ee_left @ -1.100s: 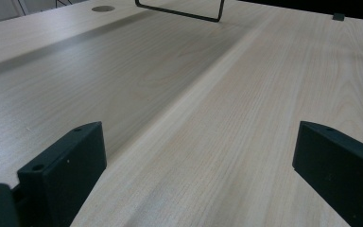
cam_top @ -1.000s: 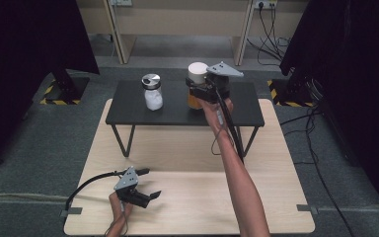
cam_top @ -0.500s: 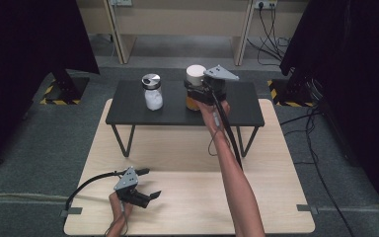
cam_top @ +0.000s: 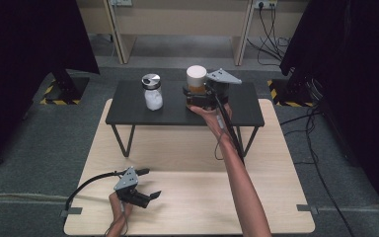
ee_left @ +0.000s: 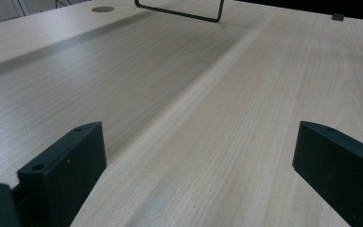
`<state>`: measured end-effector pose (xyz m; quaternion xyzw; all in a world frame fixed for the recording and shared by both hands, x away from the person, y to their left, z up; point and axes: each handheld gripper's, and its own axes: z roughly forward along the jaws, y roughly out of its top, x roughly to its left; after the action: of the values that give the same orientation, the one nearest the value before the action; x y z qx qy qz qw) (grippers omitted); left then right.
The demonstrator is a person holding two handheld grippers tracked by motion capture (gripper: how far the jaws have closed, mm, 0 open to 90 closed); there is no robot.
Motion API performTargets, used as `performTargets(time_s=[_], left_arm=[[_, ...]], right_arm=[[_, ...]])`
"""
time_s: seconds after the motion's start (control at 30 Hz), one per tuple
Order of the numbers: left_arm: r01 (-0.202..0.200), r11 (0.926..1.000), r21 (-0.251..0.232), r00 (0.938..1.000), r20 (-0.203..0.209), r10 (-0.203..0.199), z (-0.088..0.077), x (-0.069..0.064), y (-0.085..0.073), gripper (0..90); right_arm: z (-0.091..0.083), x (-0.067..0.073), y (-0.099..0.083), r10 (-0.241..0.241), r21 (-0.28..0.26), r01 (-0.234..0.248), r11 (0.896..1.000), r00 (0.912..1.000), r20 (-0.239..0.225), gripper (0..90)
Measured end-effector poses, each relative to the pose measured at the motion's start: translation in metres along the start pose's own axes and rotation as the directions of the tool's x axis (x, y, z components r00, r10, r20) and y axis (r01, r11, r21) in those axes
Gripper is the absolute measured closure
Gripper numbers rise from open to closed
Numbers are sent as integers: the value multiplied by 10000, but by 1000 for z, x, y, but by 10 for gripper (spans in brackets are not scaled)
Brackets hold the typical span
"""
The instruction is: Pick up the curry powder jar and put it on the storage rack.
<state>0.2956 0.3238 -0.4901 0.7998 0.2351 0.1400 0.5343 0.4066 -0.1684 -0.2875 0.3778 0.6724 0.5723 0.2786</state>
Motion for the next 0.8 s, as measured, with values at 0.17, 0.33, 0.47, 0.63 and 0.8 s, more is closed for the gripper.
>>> performTargets(time_s=[0.17, 0.33, 0.47, 0.63, 0.8], left_arm=[[-3, 10000, 0, 10000, -10, 3, 0, 0, 0, 29], [39, 10000, -22, 10000, -8, -39, 0, -1, 0, 29], [48, 10000, -20, 10000, -7, -48, 0, -1, 0, 28], [49, 10000, -9, 10000, -12, -49, 0, -1, 0, 28], [51, 10000, -13, 10000, -15, -51, 0, -1, 0, 28]], right_arm=[[-8, -8, 5, -238, 270, 254, 9993, 9979, -603, 3], [-26, -10, 12, -545, 413, 594, 9974, 9922, -1123, 3], [-40, -11, 13, -491, 223, 525, 9984, 9897, -1346, 3], [-57, -15, 6, -522, -69, 518, 9986, 9796, -1939, 3], [-72, -15, -7, -679, -261, 635, 9976, 9674, -2441, 3]])
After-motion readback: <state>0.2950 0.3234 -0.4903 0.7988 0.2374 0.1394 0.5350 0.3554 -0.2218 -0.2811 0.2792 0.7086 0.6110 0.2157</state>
